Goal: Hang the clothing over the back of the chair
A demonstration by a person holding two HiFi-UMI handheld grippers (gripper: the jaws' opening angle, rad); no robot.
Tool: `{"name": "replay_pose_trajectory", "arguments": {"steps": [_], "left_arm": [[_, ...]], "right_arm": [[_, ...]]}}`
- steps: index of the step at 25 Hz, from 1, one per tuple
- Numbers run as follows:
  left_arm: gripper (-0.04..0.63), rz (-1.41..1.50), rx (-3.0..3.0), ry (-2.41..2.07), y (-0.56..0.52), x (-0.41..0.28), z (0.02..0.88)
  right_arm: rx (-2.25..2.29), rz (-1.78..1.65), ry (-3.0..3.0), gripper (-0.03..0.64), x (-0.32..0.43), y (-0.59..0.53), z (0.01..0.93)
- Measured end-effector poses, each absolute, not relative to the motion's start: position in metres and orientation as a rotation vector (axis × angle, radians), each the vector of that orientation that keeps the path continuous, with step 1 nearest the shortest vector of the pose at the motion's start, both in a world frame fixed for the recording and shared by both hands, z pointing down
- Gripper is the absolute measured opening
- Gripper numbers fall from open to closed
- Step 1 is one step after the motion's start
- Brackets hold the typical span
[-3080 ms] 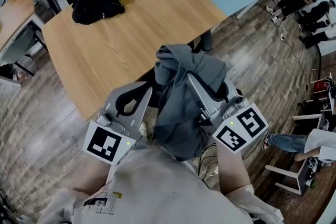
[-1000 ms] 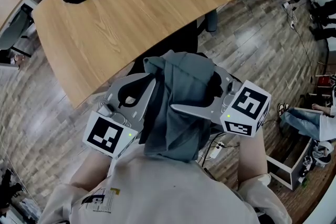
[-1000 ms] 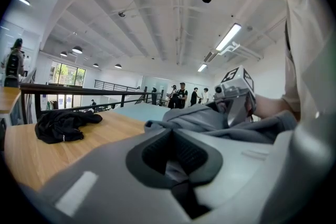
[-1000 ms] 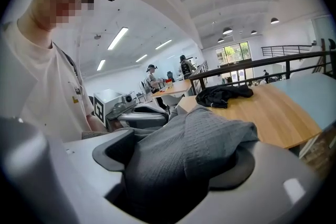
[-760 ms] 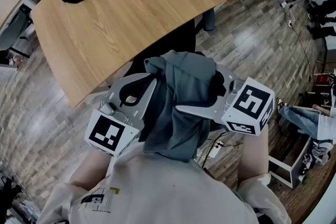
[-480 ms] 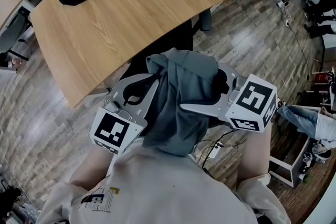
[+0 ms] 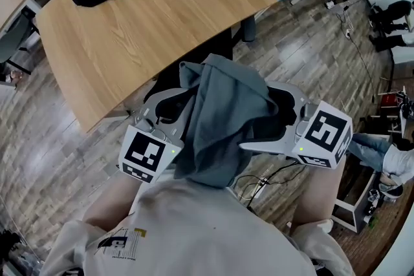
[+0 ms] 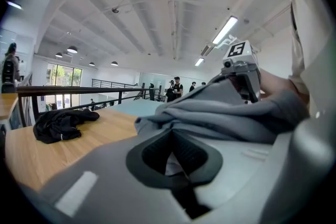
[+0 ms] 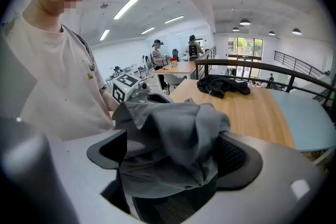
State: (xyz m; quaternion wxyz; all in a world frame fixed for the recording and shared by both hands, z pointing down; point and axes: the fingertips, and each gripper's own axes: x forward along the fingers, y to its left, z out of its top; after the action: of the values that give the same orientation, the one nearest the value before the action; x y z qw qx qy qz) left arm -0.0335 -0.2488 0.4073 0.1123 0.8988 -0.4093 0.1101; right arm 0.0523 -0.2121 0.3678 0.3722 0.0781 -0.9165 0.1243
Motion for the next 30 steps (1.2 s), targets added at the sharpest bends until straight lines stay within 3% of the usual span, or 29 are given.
{"name": "replay_pose_trajectory", "arguments": {"steps": [8, 24, 30], "left_arm": [[0.0, 0.288, 2.674, -1.193, -0.251, -0.037, 0.388], [0.0, 0.191, 2.76, -1.299, -0.236, -0.049, 0.309], [0.0, 0.119, 2.816, -1.376, -0.226, -0.056, 0.268]], "right_arm": [[0.273, 0.273, -2.393, 0.496, 0.059, -0.217, 0.354], [0.558, 0.108, -2.621, 0.259, 0.042, -0.223, 0.295], [0.63, 0.02, -2.741, 0.231, 0.028, -0.21, 0.26]]}}
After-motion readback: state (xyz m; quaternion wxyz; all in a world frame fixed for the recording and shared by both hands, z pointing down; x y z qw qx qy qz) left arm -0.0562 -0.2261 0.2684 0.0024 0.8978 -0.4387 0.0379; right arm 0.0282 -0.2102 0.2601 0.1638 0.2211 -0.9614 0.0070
